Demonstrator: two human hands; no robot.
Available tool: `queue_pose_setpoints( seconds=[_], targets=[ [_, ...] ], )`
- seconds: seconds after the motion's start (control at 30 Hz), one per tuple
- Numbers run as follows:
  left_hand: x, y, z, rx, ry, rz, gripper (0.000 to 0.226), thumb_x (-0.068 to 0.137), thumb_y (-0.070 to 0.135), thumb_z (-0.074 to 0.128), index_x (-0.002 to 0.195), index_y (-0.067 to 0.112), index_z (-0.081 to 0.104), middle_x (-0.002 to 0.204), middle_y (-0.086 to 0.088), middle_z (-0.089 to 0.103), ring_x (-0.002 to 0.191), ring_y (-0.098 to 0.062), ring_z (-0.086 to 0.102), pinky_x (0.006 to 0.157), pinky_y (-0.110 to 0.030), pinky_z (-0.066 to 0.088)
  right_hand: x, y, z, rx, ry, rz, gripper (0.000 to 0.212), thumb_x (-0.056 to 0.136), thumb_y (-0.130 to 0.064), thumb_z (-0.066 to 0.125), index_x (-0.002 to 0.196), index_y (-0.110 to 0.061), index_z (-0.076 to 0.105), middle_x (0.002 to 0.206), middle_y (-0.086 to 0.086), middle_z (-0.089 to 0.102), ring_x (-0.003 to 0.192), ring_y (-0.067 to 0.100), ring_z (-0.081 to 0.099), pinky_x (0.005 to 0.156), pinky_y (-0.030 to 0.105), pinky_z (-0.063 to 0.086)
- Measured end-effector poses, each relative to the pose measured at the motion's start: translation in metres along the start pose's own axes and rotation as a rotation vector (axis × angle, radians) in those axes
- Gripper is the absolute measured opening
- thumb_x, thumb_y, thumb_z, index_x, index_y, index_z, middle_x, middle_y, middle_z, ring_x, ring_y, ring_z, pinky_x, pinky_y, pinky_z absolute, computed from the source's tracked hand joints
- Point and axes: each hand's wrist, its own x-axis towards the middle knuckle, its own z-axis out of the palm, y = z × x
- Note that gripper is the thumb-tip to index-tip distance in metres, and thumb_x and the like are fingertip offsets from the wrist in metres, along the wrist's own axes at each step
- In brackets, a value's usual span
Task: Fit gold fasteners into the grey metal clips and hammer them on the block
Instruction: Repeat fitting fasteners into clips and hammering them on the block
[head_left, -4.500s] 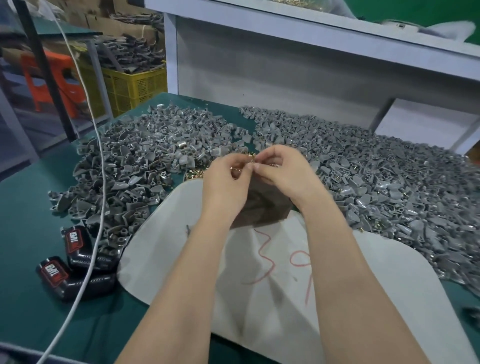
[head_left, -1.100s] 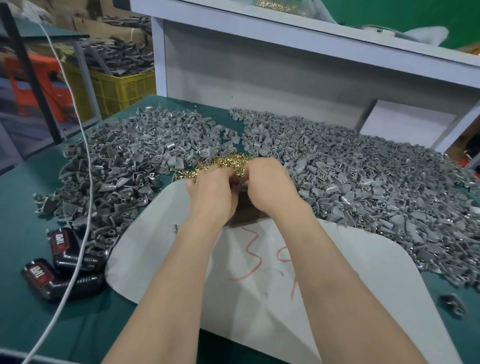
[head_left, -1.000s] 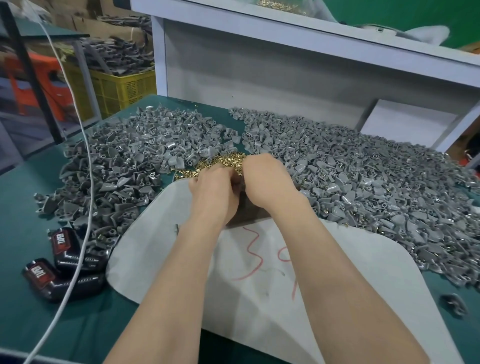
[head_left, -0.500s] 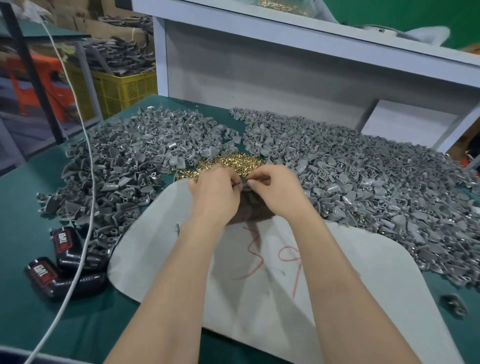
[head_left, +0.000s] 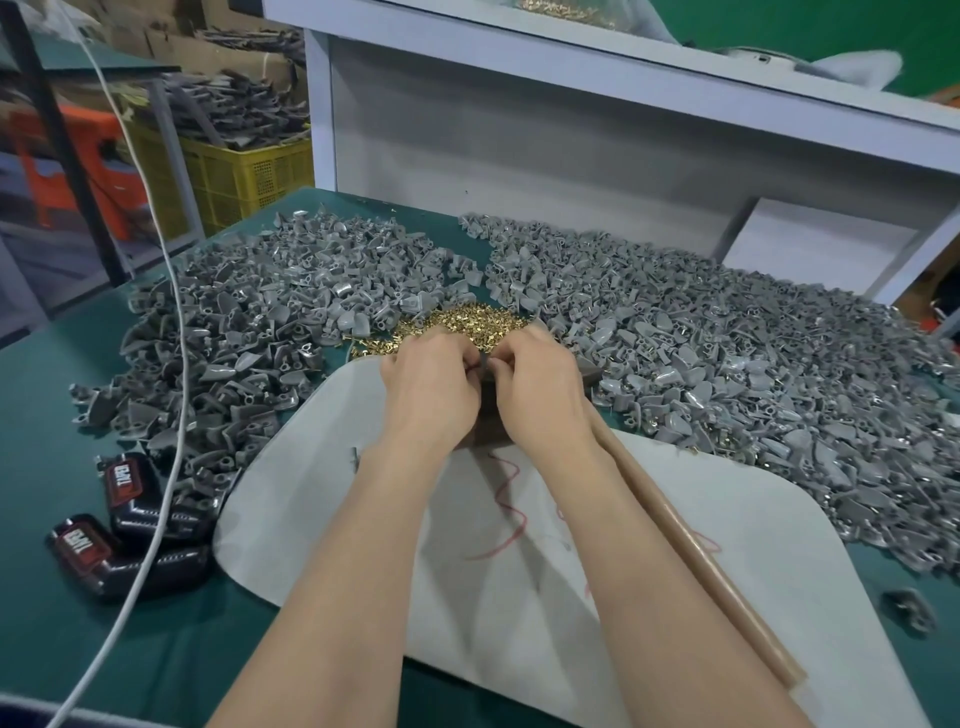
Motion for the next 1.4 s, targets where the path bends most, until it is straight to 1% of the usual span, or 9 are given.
queue_pose_setpoints(
  seconds=[0.4, 0.73, 0.8, 0.87, 0.93, 1.03, 1.17, 1.3, 1.4],
  targets=[
    [0.001, 0.000, 0.002, -0.010, 0.027, -0.019, 0.012, 0.090, 0.020, 0.056, 0.088, 0.022, 0.068, 0.103, 0.000, 0.060, 0.105, -0.025, 0.051, 0.088, -0.037, 0.035, -0.001, 0.003, 0.003, 0.151, -0.017, 0.138, 0.010, 0.092, -0.012, 0.055, 0.088, -0.008, 0.063, 0.095, 0.002, 0.055, 0.079, 0.013, 0.045, 0.068, 0.020, 0.027],
    [0.001, -0.001, 0.001, -0.012, 0.007, -0.029, 0.011, 0.090, 0.020, 0.057, 0.089, 0.023, 0.068, 0.102, 0.002, 0.062, 0.105, -0.025, 0.053, 0.091, -0.038, 0.038, 0.007, 0.001, -0.013, 0.026, -0.148, 0.102, 0.016, 0.093, -0.022, 0.055, 0.098, -0.015, 0.069, 0.107, 0.003, 0.060, 0.100, 0.023, 0.056, 0.081, 0.028, 0.039],
    [0.000, -0.001, 0.001, -0.026, 0.005, -0.037, 0.010, 0.090, 0.022, 0.058, 0.088, 0.025, 0.068, 0.101, 0.004, 0.063, 0.106, -0.024, 0.053, 0.093, -0.039, 0.038, 0.006, 0.019, -0.025, 0.088, -0.112, 0.209, 0.021, 0.094, -0.028, 0.055, 0.107, -0.017, 0.068, 0.112, 0.003, 0.063, 0.103, 0.021, 0.058, 0.092, 0.032, 0.044],
    [0.001, -0.002, 0.001, -0.027, 0.004, -0.040, 0.009, 0.091, 0.023, 0.059, 0.088, 0.025, 0.068, 0.101, 0.005, 0.063, 0.106, -0.023, 0.053, 0.094, -0.040, 0.037, 0.000, 0.043, -0.037, -0.025, -0.108, 0.393, 0.026, 0.091, -0.037, 0.057, 0.104, -0.015, 0.061, 0.106, 0.005, 0.064, 0.094, 0.024, 0.060, 0.083, 0.034, 0.048],
    [0.001, -0.001, 0.002, -0.024, 0.011, -0.042, 0.009, 0.091, 0.024, 0.059, 0.089, 0.025, 0.068, 0.101, 0.006, 0.063, 0.106, -0.022, 0.053, 0.092, -0.039, 0.035, -0.010, 0.058, -0.041, -0.226, -0.287, 0.531, 0.031, 0.088, -0.043, 0.060, 0.093, -0.013, 0.055, 0.091, 0.006, 0.062, 0.085, 0.028, 0.061, 0.072, 0.034, 0.048],
    [0.001, -0.002, 0.003, -0.022, 0.026, -0.032, 0.009, 0.090, 0.024, 0.060, 0.087, 0.025, 0.068, 0.100, 0.006, 0.061, 0.104, -0.021, 0.053, 0.086, -0.035, 0.029, -0.017, 0.061, -0.033, -0.177, -0.410, 0.547, 0.032, 0.091, -0.037, 0.055, 0.101, -0.006, 0.058, 0.096, 0.013, 0.064, 0.094, 0.031, 0.063, 0.080, 0.040, 0.052],
    [0.001, -0.002, 0.004, -0.017, 0.028, -0.031, 0.009, 0.089, 0.024, 0.060, 0.086, 0.026, 0.068, 0.100, 0.006, 0.060, 0.105, -0.021, 0.052, 0.082, -0.033, 0.024, -0.012, 0.062, -0.044, -0.073, -0.280, 0.504, 0.020, 0.092, -0.019, 0.053, 0.105, -0.003, 0.054, 0.103, 0.019, 0.060, 0.090, 0.035, 0.061, 0.075, 0.041, 0.051],
    [0.001, -0.001, 0.004, -0.005, 0.042, -0.033, 0.009, 0.089, 0.023, 0.060, 0.086, 0.026, 0.068, 0.099, 0.005, 0.060, 0.104, -0.021, 0.052, 0.081, -0.033, 0.023, -0.011, 0.056, -0.060, 0.157, -0.102, 0.402, 0.021, 0.091, -0.021, 0.054, 0.109, -0.013, 0.047, 0.102, 0.012, 0.063, 0.090, 0.034, 0.064, 0.081, 0.046, 0.052],
    [0.000, -0.001, 0.004, -0.017, 0.039, -0.035, 0.012, 0.089, 0.024, 0.061, 0.079, 0.030, 0.062, 0.098, 0.006, 0.061, 0.103, -0.020, 0.052, 0.082, -0.033, 0.024, -0.015, 0.040, -0.063, 0.192, -0.023, 0.236, 0.038, 0.094, -0.025, 0.055, 0.131, -0.026, 0.050, 0.111, 0.003, 0.066, 0.093, 0.022, 0.062, 0.083, 0.030, 0.048]
  ],
)
